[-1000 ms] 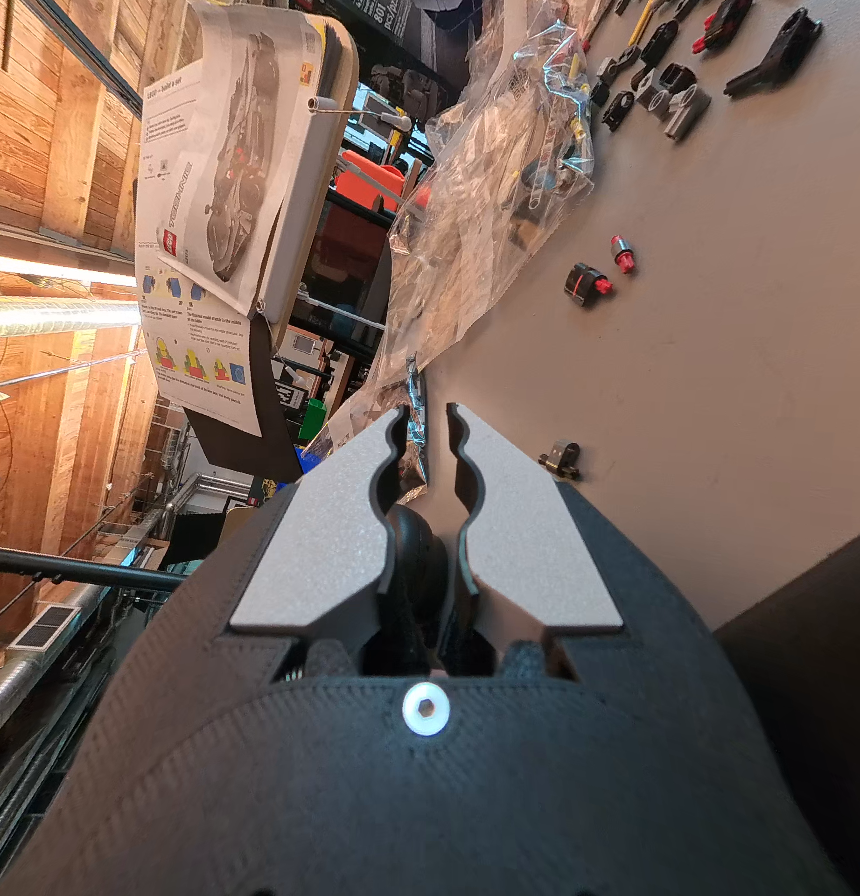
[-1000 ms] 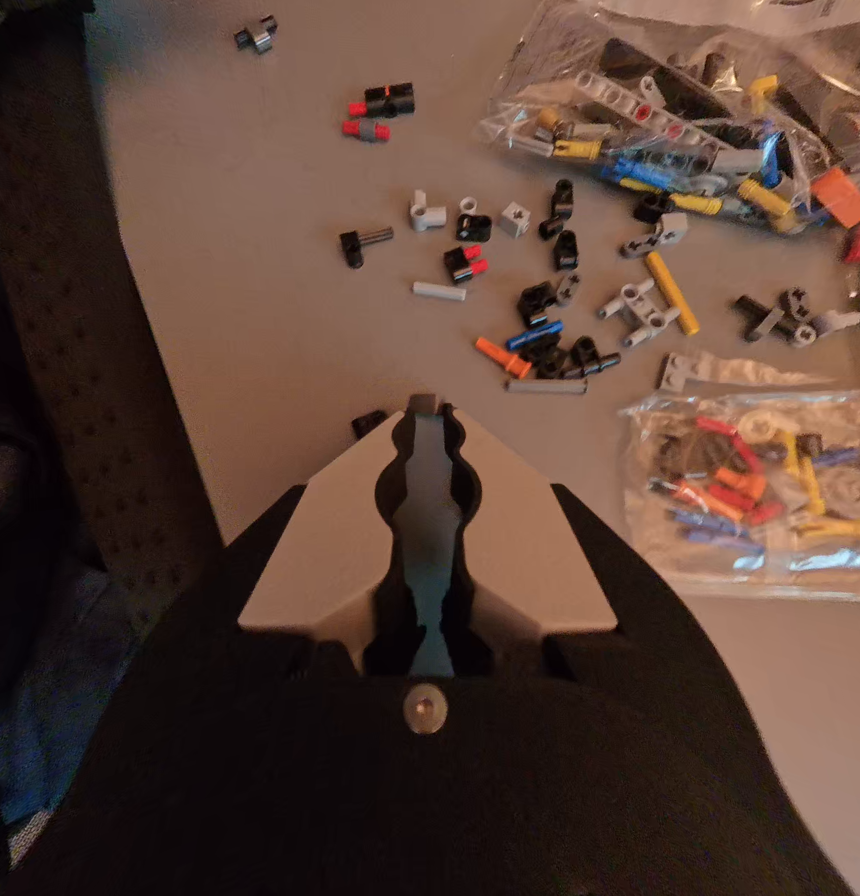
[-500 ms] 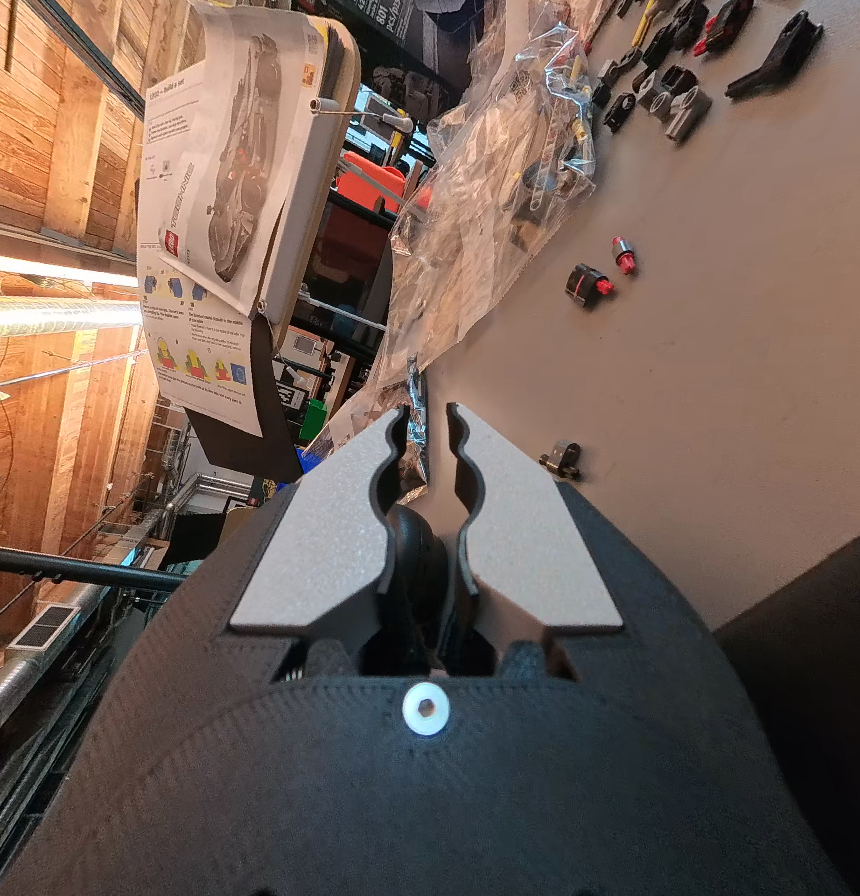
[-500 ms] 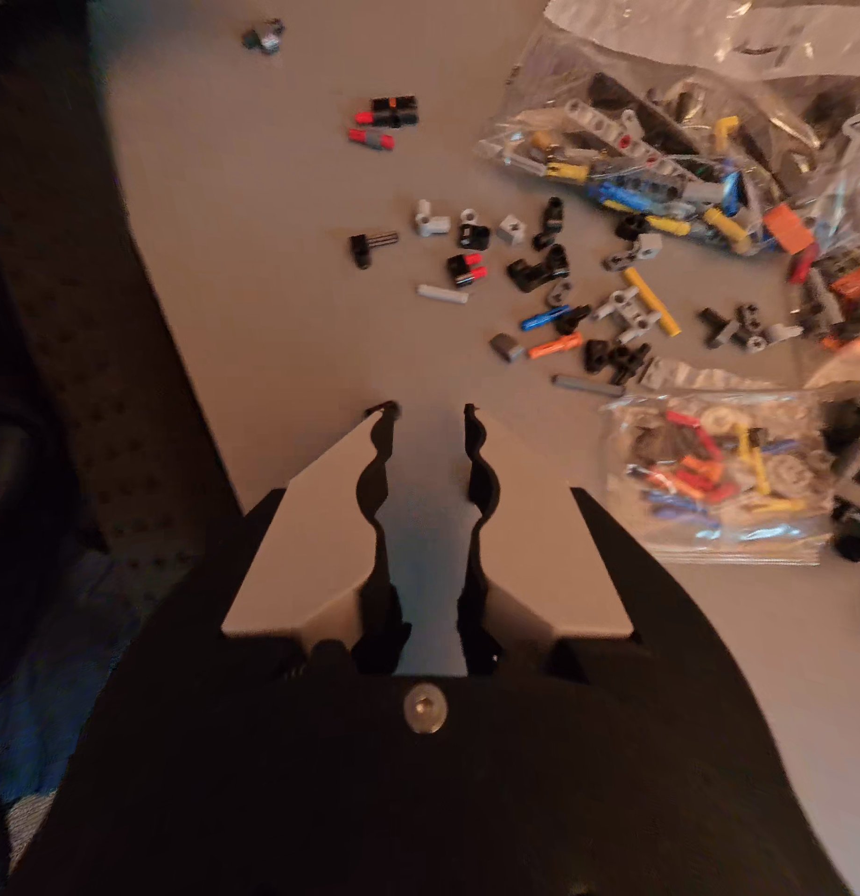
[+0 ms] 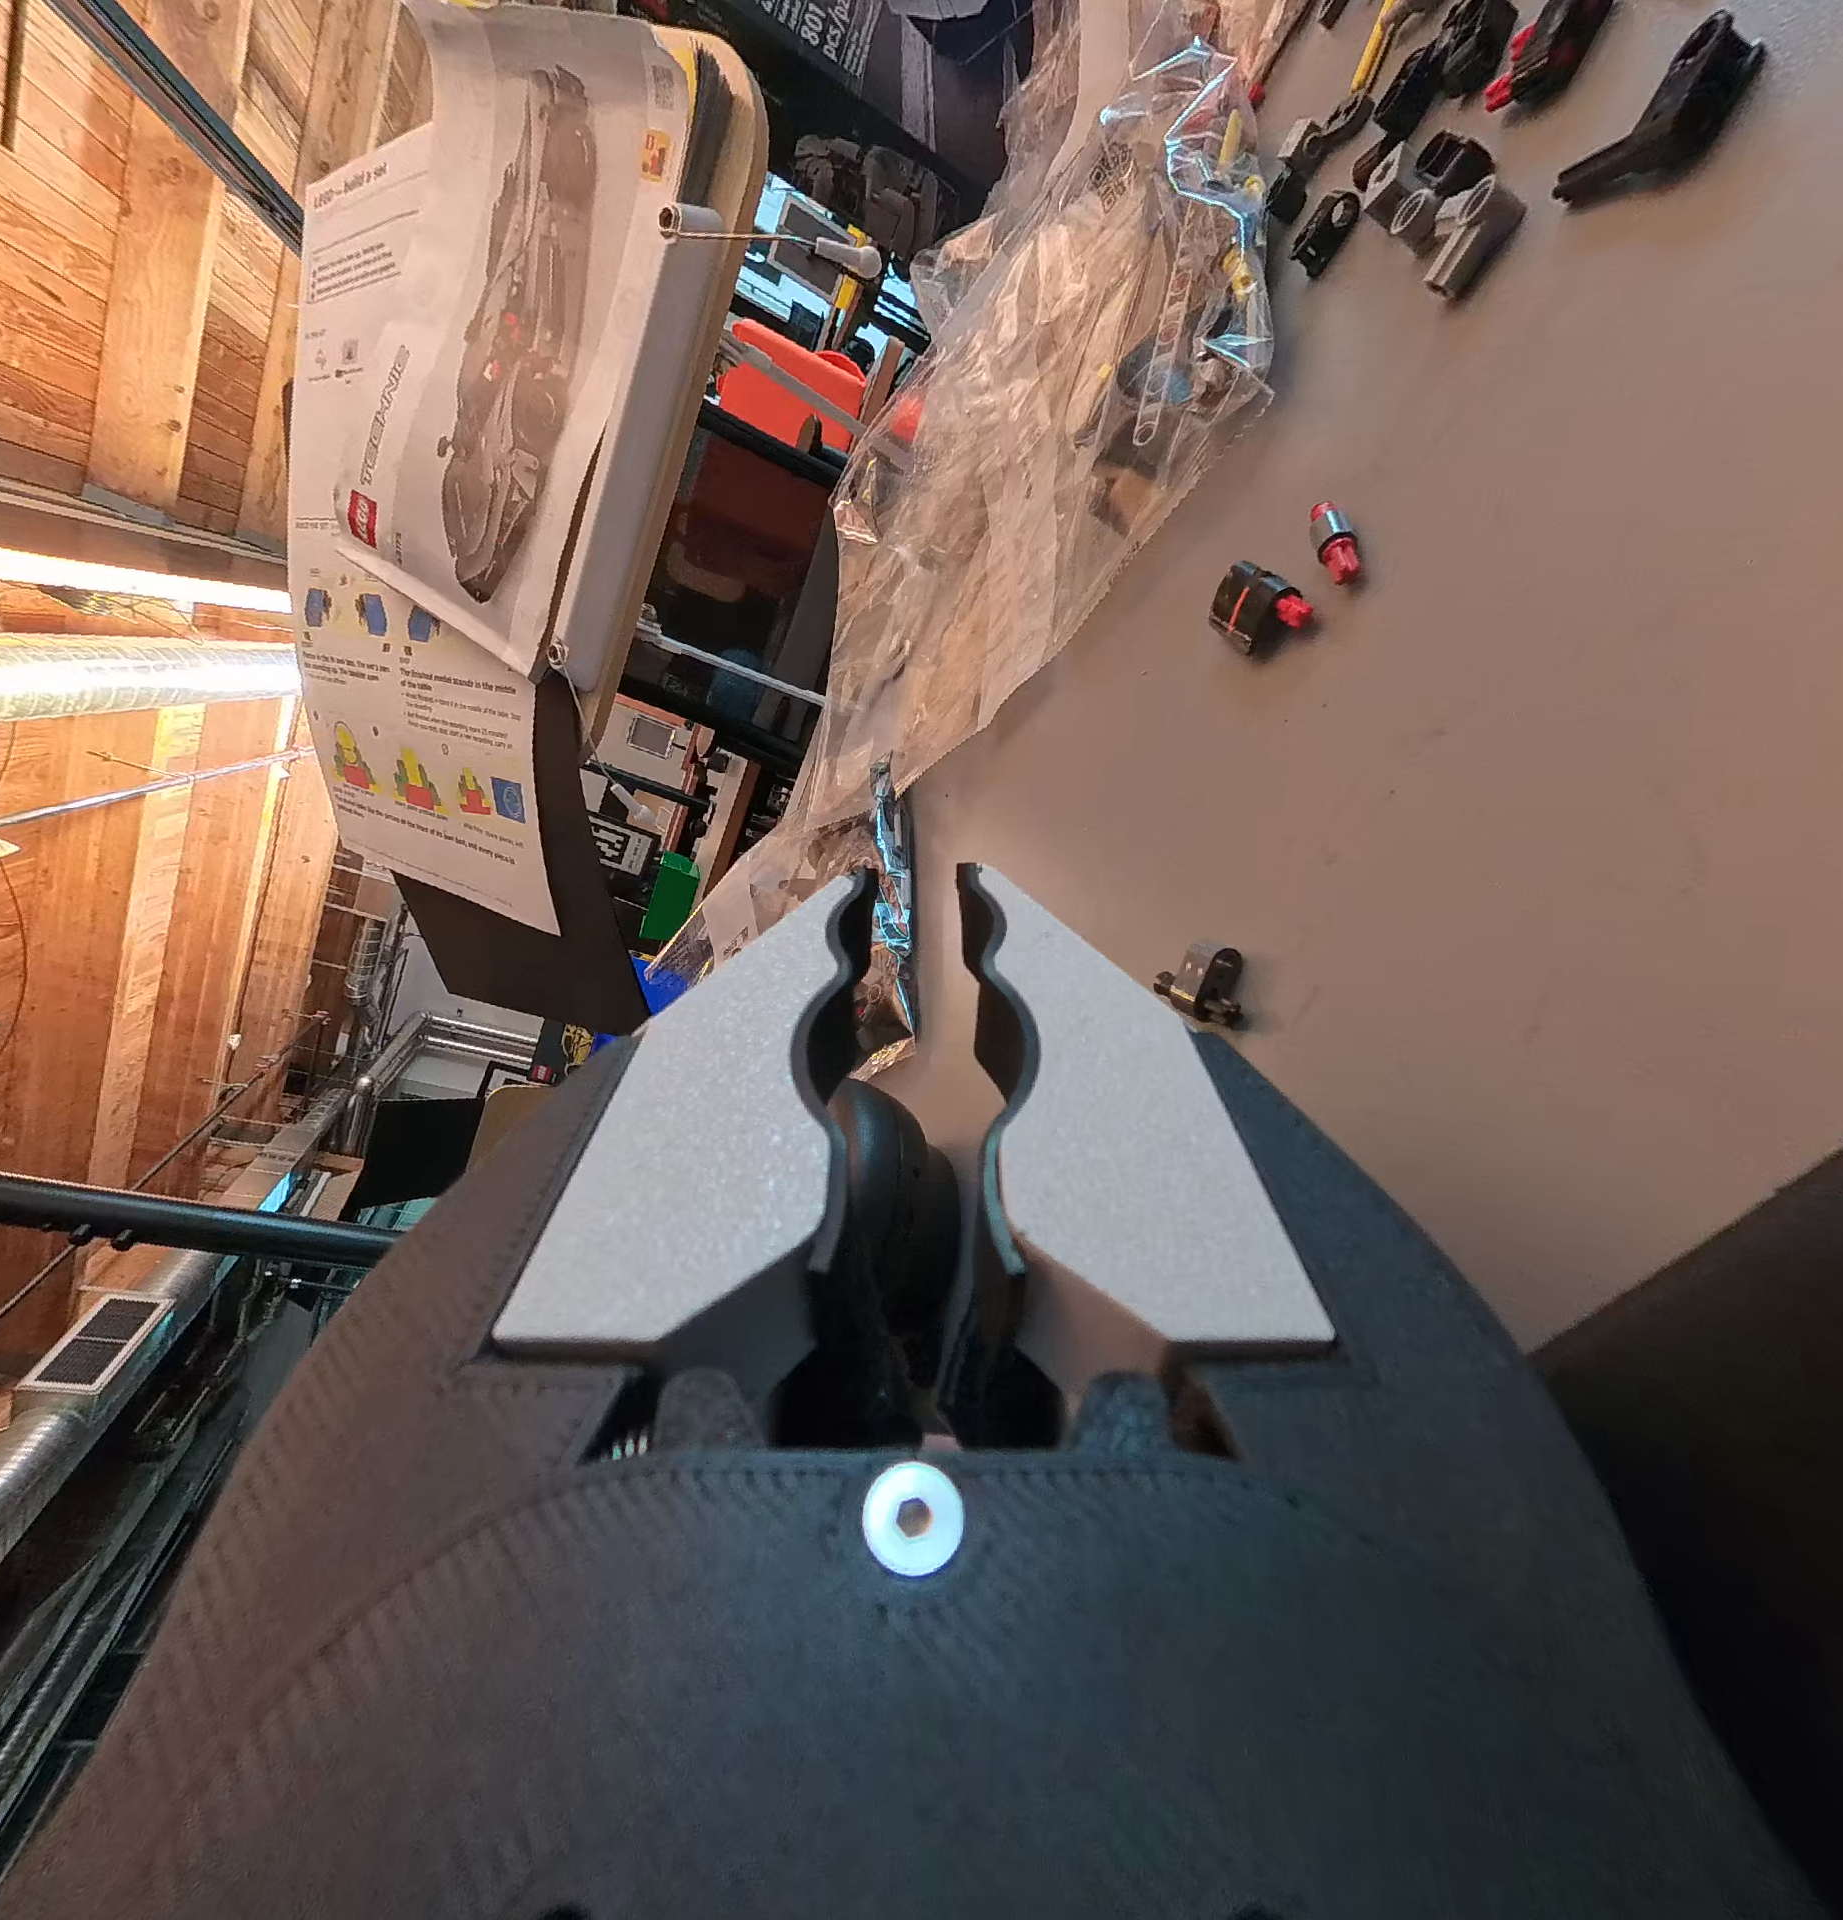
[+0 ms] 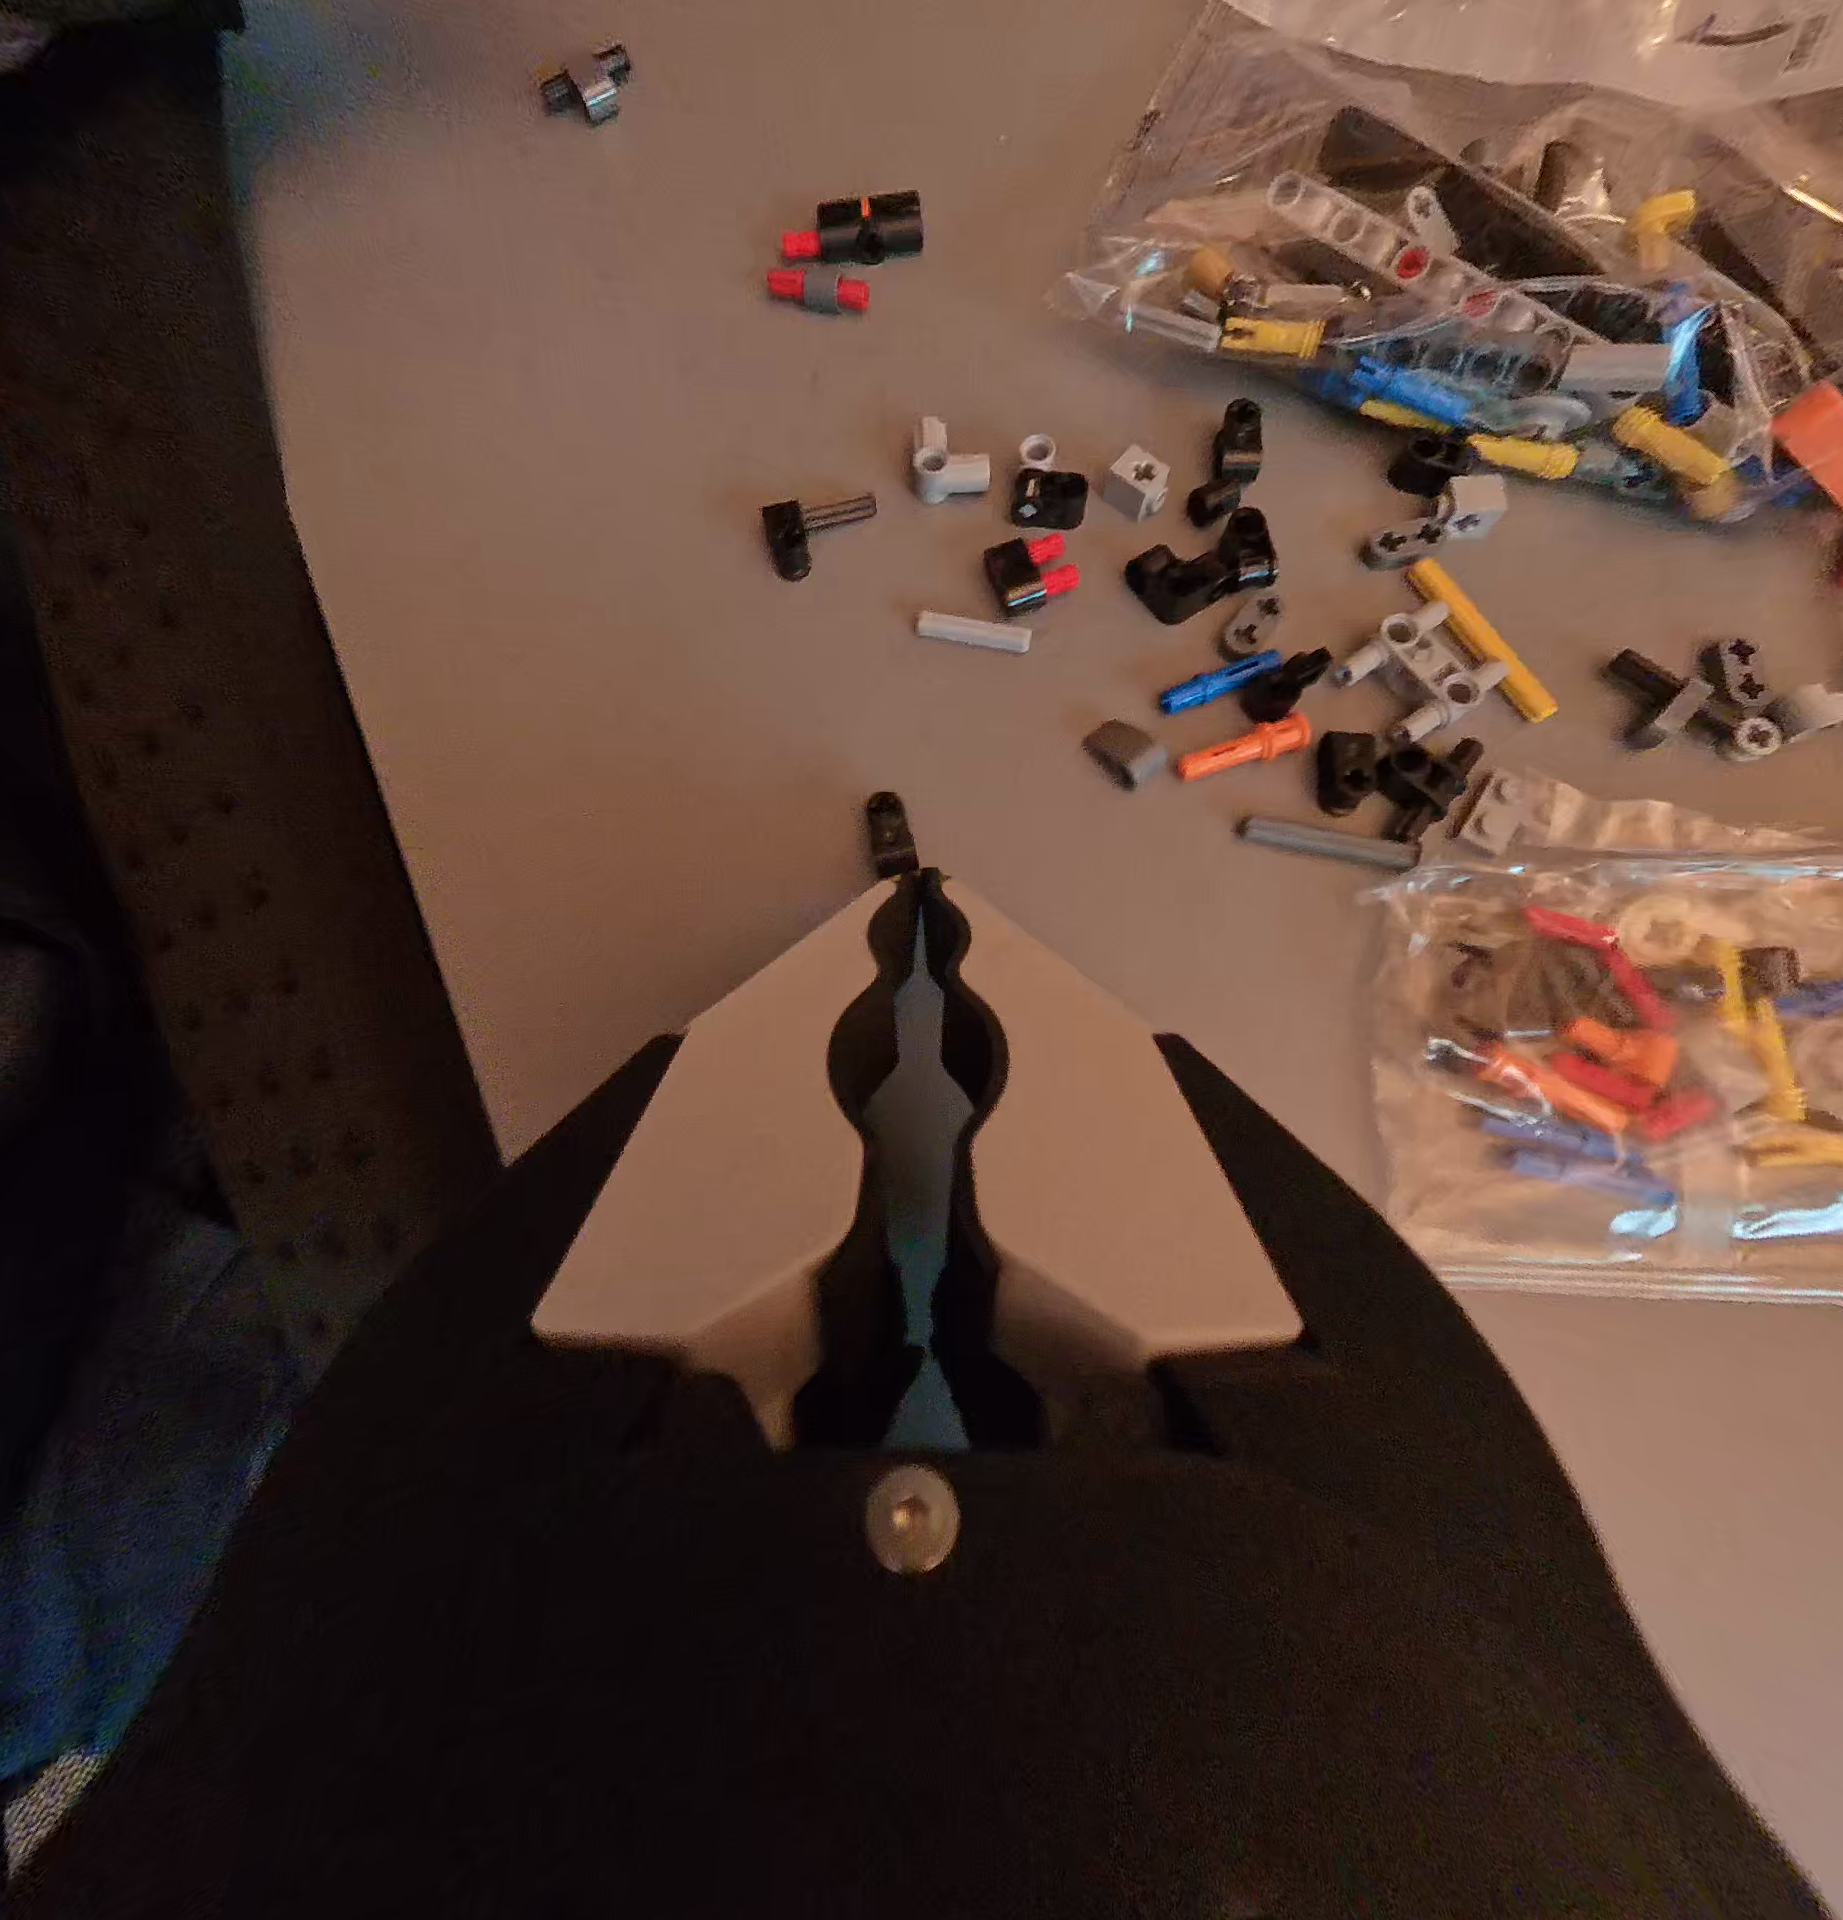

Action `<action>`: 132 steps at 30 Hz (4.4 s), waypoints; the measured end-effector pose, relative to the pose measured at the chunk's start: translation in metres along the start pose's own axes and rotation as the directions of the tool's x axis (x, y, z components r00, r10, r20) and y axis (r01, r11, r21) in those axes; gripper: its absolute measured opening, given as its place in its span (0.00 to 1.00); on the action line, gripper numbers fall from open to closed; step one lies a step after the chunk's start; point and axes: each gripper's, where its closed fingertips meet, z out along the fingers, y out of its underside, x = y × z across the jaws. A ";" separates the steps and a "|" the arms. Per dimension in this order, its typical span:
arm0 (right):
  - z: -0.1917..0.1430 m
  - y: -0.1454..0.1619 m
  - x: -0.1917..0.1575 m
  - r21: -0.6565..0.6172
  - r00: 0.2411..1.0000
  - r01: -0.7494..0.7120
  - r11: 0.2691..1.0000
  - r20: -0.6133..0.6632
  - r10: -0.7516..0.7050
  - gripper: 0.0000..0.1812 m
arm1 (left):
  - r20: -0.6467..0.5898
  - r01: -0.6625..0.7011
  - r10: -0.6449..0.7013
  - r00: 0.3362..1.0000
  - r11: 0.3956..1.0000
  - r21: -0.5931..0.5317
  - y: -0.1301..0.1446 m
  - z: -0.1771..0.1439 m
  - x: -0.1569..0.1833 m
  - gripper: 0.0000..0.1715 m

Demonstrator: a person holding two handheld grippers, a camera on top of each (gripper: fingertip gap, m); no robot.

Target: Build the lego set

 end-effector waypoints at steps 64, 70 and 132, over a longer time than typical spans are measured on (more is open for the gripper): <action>0.074 -0.091 -0.069 0.053 0.944 0.245 0.968 0.213 -0.251 0.06 | 0.014 0.007 -0.007 1.000 1.000 0.001 0.000 0.001 -0.002 0.09; 0.109 -0.108 -0.100 0.051 0.932 0.237 0.970 0.269 -0.242 0.03 | 0.047 0.045 -0.046 0.998 0.999 0.011 0.001 0.000 -0.009 0.10; 0.103 -0.106 -0.027 -0.051 0.975 0.118 0.992 0.196 -0.106 0.00 | 0.079 0.031 -0.033 0.996 0.999 0.031 0.000 -0.003 -0.014 0.09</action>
